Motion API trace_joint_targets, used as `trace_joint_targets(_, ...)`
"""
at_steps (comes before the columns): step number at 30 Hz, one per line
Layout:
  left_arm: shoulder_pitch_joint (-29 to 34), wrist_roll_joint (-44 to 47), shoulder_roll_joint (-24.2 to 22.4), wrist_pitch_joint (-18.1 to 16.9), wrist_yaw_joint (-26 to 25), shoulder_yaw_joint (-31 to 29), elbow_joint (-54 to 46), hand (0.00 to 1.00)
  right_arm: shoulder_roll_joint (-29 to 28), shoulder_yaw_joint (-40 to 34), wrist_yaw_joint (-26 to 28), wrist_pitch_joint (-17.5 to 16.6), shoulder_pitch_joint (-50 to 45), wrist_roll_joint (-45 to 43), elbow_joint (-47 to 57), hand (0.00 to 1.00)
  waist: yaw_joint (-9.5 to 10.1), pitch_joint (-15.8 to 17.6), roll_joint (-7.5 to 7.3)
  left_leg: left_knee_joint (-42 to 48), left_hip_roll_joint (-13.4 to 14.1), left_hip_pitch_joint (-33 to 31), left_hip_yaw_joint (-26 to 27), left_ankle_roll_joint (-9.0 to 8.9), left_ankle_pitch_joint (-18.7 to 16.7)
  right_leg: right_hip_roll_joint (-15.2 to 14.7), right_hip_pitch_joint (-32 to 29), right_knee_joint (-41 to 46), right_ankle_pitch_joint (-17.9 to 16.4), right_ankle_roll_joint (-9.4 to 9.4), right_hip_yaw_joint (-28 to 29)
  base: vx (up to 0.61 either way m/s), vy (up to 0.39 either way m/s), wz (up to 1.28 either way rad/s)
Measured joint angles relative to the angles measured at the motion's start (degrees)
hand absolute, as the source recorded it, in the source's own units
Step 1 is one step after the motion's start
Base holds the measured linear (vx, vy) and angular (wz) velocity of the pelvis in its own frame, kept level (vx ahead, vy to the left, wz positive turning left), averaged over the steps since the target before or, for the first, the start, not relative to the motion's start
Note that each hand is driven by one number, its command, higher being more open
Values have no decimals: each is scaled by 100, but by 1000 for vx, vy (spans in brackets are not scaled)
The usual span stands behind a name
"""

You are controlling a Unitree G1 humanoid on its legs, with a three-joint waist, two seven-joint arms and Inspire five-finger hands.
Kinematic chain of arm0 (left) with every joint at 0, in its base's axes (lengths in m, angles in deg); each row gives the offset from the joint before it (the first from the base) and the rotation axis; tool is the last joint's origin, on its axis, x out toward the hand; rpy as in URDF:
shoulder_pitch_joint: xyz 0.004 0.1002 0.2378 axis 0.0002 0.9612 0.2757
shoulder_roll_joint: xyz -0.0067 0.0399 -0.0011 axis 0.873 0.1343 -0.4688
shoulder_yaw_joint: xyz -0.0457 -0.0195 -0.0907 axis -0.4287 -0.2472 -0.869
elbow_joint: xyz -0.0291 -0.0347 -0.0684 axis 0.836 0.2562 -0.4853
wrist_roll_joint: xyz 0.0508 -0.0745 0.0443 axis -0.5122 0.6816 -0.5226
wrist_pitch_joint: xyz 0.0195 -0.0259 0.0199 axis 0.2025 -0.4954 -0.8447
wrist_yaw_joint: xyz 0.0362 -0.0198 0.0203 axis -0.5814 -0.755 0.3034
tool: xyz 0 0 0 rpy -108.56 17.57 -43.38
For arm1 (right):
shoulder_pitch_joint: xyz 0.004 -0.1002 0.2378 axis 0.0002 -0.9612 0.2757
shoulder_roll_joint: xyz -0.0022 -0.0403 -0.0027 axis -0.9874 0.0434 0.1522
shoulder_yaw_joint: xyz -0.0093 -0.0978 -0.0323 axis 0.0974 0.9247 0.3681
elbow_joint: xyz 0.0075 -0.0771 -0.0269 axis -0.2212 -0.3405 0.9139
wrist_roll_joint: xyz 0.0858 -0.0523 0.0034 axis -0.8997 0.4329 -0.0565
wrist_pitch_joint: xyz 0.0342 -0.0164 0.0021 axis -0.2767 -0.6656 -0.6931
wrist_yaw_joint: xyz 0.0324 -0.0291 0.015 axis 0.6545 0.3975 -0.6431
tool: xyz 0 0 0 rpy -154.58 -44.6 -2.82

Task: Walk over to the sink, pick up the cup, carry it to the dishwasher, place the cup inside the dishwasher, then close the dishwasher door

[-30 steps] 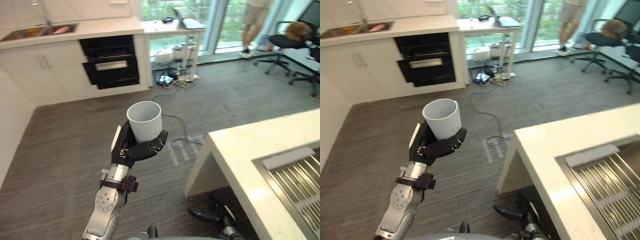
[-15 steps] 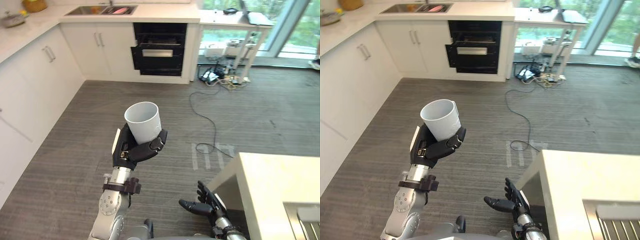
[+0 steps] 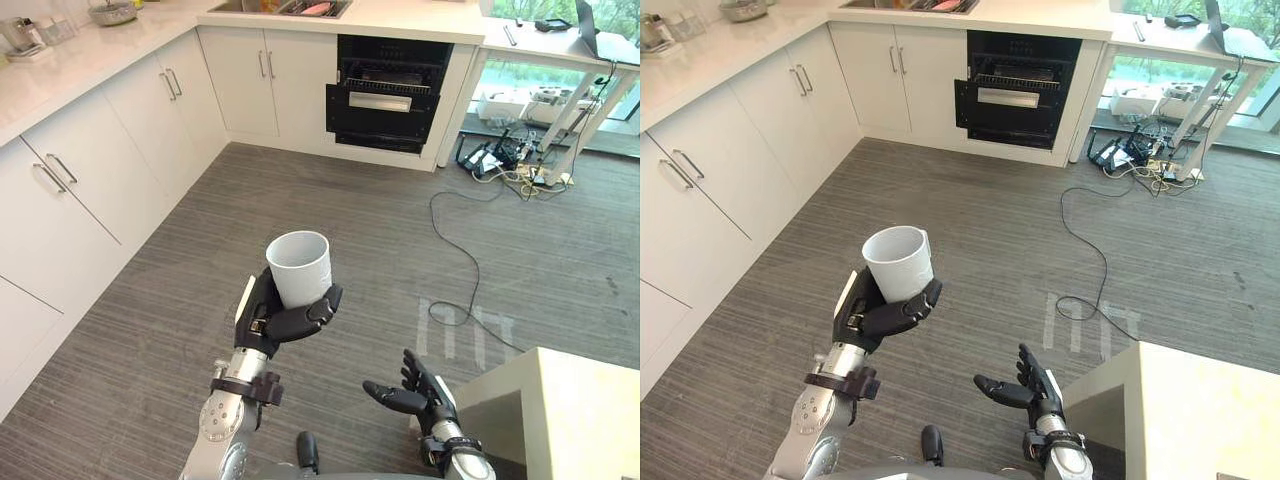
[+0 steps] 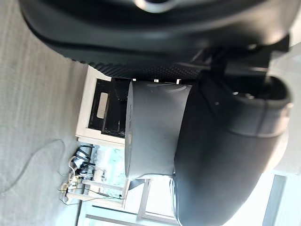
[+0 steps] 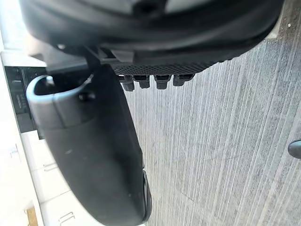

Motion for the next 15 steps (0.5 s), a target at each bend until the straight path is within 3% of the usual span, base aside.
trace_joint_targets(5, 0, -1, 4, 0, -9, -1, 0, 0, -7, 1, 0, 14, 84, 3, -130, 100, -18, 4, 9, -3, 82, 1, -21, -87, 66, 111, 86, -231, 1, 2, 32, -89, -47, 1)
trace_joint_targets(6, -2, 1, -66, 0, -81, -228, 77, 0, -161, -113, 1, 152, 144, 155, -222, 100, -33, 219, -106, -5, -5, 31, -125, -88, -40, 95, 283, -441, 82, 111, 196, 0, 0, 0)
trace_joint_targets(15, -2, 5, -73, 0, -134, -228, 109, 0, -161, -112, -1, 152, 137, 154, -251, 100, -36, 218, -105, -6, 3, 45, -136, -49, -69, 98, 305, -425, 83, 110, 174, 0, 0, 0)
